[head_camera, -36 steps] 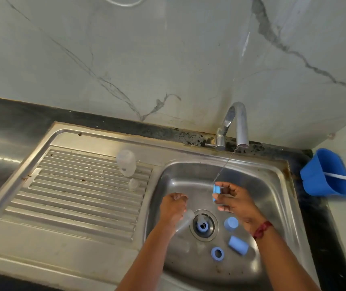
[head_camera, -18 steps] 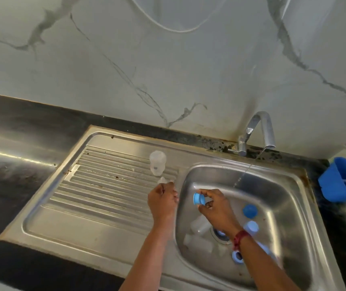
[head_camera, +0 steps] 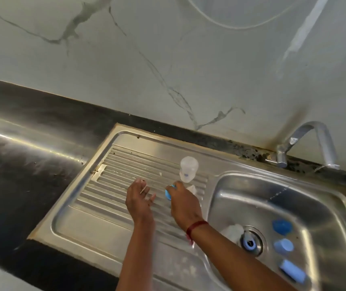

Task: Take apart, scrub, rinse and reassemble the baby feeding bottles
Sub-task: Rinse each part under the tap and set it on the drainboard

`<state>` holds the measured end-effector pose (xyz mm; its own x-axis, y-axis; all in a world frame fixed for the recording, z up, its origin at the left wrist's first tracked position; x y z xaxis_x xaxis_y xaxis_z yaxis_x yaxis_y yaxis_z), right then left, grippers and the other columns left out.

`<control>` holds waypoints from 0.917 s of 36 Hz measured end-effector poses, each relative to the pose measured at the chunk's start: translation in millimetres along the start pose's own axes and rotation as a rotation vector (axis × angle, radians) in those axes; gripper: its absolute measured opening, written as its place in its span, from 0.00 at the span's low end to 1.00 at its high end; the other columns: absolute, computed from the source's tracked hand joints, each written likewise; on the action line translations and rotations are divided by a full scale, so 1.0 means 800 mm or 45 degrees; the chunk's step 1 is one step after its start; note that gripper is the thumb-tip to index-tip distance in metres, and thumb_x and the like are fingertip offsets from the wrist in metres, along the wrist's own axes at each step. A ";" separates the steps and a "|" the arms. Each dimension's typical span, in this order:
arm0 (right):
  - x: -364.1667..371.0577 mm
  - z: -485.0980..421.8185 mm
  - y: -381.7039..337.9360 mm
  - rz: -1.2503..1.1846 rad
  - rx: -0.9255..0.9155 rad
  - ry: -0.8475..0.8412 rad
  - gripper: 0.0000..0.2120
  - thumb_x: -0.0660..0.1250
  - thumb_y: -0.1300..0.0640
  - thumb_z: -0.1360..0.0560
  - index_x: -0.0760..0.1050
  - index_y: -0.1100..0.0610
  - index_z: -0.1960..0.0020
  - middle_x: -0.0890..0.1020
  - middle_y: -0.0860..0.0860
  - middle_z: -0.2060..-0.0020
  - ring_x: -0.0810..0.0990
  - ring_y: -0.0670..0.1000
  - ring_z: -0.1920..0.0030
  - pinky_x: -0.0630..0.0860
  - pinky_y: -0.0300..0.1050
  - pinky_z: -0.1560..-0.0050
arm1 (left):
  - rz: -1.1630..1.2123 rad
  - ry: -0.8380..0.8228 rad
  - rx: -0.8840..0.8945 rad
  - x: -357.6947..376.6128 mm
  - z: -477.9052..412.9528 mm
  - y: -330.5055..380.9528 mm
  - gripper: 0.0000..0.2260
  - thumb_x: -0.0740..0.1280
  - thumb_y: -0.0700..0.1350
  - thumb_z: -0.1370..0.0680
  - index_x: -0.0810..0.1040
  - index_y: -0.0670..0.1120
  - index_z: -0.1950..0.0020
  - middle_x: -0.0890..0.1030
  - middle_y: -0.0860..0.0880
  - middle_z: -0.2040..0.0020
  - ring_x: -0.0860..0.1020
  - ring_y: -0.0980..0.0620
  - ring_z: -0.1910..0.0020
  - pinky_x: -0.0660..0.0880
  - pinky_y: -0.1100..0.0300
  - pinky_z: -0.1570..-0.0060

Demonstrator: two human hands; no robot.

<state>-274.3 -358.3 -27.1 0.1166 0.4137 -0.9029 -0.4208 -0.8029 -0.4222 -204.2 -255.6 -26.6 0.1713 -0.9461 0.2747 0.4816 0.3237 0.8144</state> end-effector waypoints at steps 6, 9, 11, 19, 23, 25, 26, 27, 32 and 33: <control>0.021 -0.027 0.000 0.095 0.056 0.046 0.14 0.62 0.69 0.24 0.74 0.58 0.41 0.75 0.56 0.41 0.80 0.57 0.53 0.79 0.48 0.59 | 0.001 0.053 0.029 -0.009 -0.009 0.000 0.14 0.65 0.48 0.19 0.79 0.42 0.38 0.82 0.45 0.47 0.80 0.46 0.46 0.78 0.48 0.48; 0.021 -0.033 -0.001 0.118 0.062 0.064 0.11 0.62 0.69 0.24 0.74 0.58 0.45 0.75 0.55 0.44 0.79 0.55 0.55 0.76 0.47 0.63 | -0.010 0.069 0.035 -0.009 -0.010 0.001 0.15 0.66 0.48 0.20 0.78 0.42 0.37 0.82 0.43 0.45 0.80 0.46 0.46 0.78 0.49 0.50; 0.020 -0.035 -0.003 0.130 0.063 0.069 0.12 0.63 0.71 0.26 0.74 0.58 0.45 0.76 0.55 0.44 0.80 0.56 0.56 0.74 0.46 0.65 | -0.025 0.062 0.041 -0.007 -0.008 0.001 0.14 0.65 0.47 0.20 0.78 0.42 0.37 0.83 0.43 0.44 0.81 0.45 0.45 0.78 0.48 0.49; 0.009 -0.013 -0.001 0.093 -0.022 0.217 0.18 0.68 0.71 0.27 0.76 0.60 0.39 0.78 0.56 0.39 0.83 0.58 0.55 0.82 0.50 0.62 | -0.121 0.014 0.104 0.003 0.012 0.001 0.10 0.63 0.47 0.18 0.80 0.46 0.42 0.83 0.44 0.49 0.81 0.47 0.49 0.78 0.51 0.51; -0.018 0.020 0.011 0.057 -0.059 0.389 0.20 0.72 0.72 0.34 0.80 0.57 0.45 0.82 0.53 0.50 0.82 0.55 0.63 0.78 0.45 0.70 | -0.165 -0.082 0.181 0.017 0.034 0.004 0.08 0.63 0.45 0.18 0.80 0.43 0.48 0.82 0.43 0.58 0.80 0.49 0.59 0.76 0.55 0.61; -0.030 0.038 0.026 0.038 -0.055 0.493 0.19 0.73 0.73 0.38 0.81 0.57 0.50 0.83 0.53 0.53 0.81 0.53 0.68 0.74 0.40 0.74 | -0.163 -0.175 0.170 0.029 0.047 0.002 0.07 0.63 0.41 0.19 0.80 0.40 0.53 0.80 0.43 0.63 0.79 0.52 0.67 0.73 0.58 0.66; -0.036 0.049 0.037 0.029 -0.037 0.545 0.19 0.74 0.73 0.38 0.81 0.58 0.51 0.83 0.52 0.54 0.80 0.52 0.69 0.73 0.40 0.75 | -0.169 -0.241 0.157 0.037 0.054 -0.001 0.07 0.63 0.39 0.20 0.79 0.39 0.54 0.79 0.43 0.64 0.77 0.53 0.69 0.71 0.58 0.68; -0.041 0.060 0.050 0.015 -0.012 0.592 0.17 0.74 0.73 0.37 0.81 0.58 0.52 0.83 0.52 0.55 0.80 0.52 0.70 0.74 0.41 0.75 | -0.186 -0.317 0.142 0.045 0.064 -0.006 0.07 0.63 0.38 0.20 0.79 0.38 0.55 0.78 0.42 0.65 0.76 0.53 0.70 0.70 0.59 0.70; -0.057 0.113 0.124 0.032 0.185 0.668 0.14 0.74 0.72 0.37 0.80 0.58 0.56 0.81 0.55 0.60 0.79 0.56 0.71 0.74 0.43 0.76 | -0.405 -0.666 0.023 0.085 0.119 -0.054 0.06 0.65 0.40 0.20 0.78 0.40 0.55 0.80 0.44 0.64 0.77 0.50 0.67 0.73 0.60 0.68; -0.058 0.121 0.137 0.027 0.231 0.657 0.14 0.74 0.72 0.37 0.81 0.58 0.56 0.82 0.55 0.60 0.79 0.57 0.71 0.74 0.44 0.75 | -0.470 -0.712 0.009 0.090 0.127 -0.067 0.05 0.66 0.41 0.20 0.79 0.41 0.54 0.81 0.45 0.64 0.78 0.51 0.66 0.74 0.61 0.68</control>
<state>-413.0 -424.2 -23.6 0.5138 0.0973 -0.8523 -0.5709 -0.7029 -0.4244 -304.9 -342.2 1.7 -0.4758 -0.8567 0.1993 0.4172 -0.0203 0.9086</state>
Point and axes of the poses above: each hand's wrist, its own z-axis away from the middle knuckle, its own x-axis out of the palm, y = z × x, the point moved 4 cm from there along -z, towards the middle knuckle
